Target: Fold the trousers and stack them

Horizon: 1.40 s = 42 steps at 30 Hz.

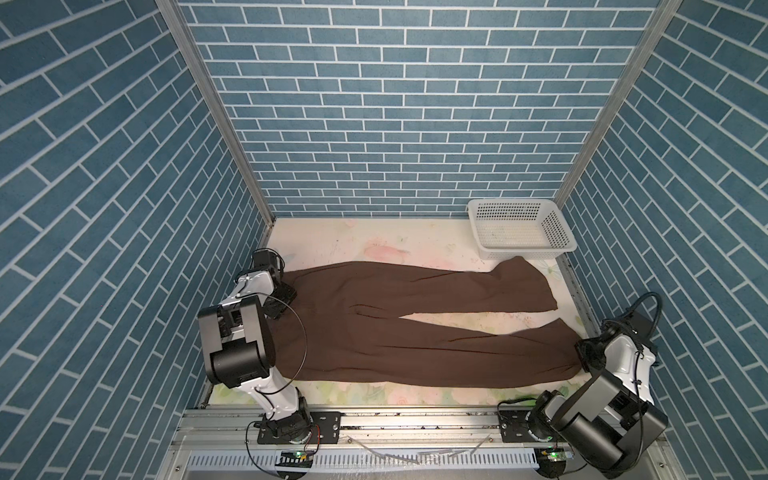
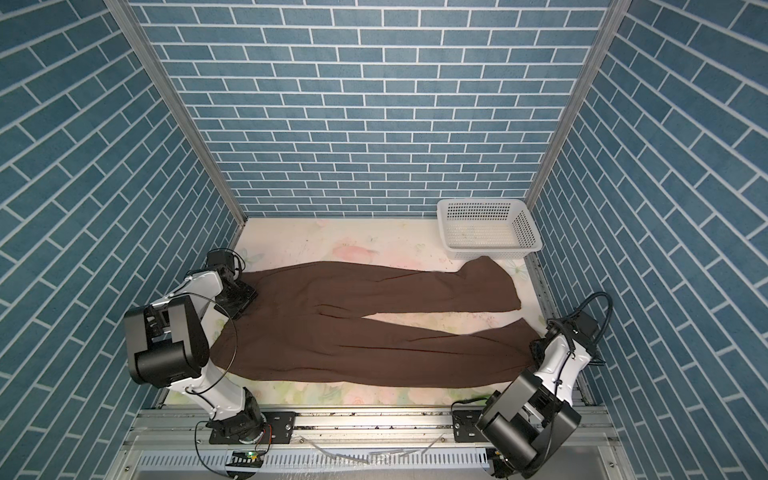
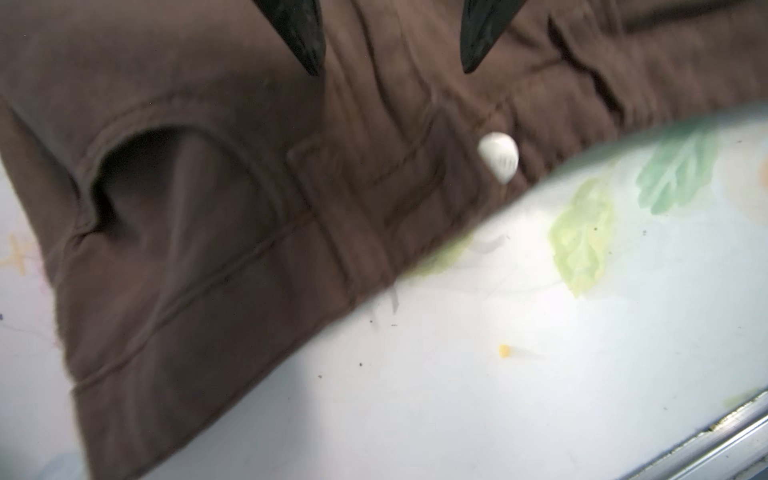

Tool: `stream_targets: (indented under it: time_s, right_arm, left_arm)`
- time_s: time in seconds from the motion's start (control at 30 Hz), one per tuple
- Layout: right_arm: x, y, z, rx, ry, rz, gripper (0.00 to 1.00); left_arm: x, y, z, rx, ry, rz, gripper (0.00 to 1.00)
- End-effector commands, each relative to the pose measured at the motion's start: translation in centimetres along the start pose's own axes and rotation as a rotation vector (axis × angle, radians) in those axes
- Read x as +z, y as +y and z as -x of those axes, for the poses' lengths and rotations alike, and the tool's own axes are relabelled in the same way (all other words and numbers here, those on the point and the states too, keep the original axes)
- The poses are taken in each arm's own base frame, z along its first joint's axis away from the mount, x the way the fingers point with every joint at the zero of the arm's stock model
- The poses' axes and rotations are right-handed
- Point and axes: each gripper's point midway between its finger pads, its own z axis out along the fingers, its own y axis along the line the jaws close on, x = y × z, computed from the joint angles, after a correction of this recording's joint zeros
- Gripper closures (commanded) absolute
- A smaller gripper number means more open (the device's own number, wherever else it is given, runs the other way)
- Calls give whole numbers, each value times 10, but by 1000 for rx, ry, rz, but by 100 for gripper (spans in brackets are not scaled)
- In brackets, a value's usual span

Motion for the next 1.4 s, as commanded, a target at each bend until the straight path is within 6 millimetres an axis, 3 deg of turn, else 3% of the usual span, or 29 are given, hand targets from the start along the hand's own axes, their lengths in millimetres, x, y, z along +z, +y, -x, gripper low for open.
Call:
stream_targets:
  time_s: [0.0,0.13,0.17,0.27,0.33,0.4,0.43,0.5,0.57,0.63,0.73,0.83,0.93,1.1,1.23,1.37]
  right_arm:
    - [-1,-2,-2,3,21,12,96]
    - [-5,9,-6,-4,8,94,56]
    - [-11,11,-4,-7,-9,107,49]
    - [-31,18,5,-47,-90,126,42]
    - [-41,39,8,-94,-127,206,42]
    - [-50,72,-3,-185,-133,325,43]
    - [-53,88,-10,-247,-132,375,50]
    - [-56,113,-27,-369,-126,424,62]
    - [-51,131,-48,-495,-95,429,77]
    - [-41,138,-64,-576,-53,404,85]
    - [-23,133,-71,-612,-10,337,87]
    - [-8,130,-76,-635,36,291,78]
    - [5,120,-68,-653,39,185,73]
    - [11,118,-47,-639,-15,118,71]
    - [14,128,-31,-614,-3,152,64]
    - [22,137,-19,-593,23,171,66]
  left_arm:
    - [2,5,-4,-4,10,12,46]
    - [2,-5,-7,-10,36,-29,42]
    - [0,-11,-8,-3,39,-44,41]
    - [-18,-34,-10,68,9,-64,40]
    - [-33,-52,-15,126,-21,-79,39]
    - [-45,-74,-25,180,-36,-121,44]
    - [-51,-86,-33,216,-41,-147,50]
    - [-62,-112,-51,305,-50,-197,82]
    - [-72,-145,-76,455,-37,-267,100]
    - [-77,-169,-105,599,3,-305,100]
    - [-80,-192,-145,746,72,-360,100]
    - [-80,-196,-179,827,108,-364,87]
    - [-73,-192,-215,889,143,-349,86]
    - [-56,-179,-266,959,224,-296,83]
    - [-48,-168,-288,987,268,-250,61]
    - [-45,-159,-306,1003,299,-197,56]
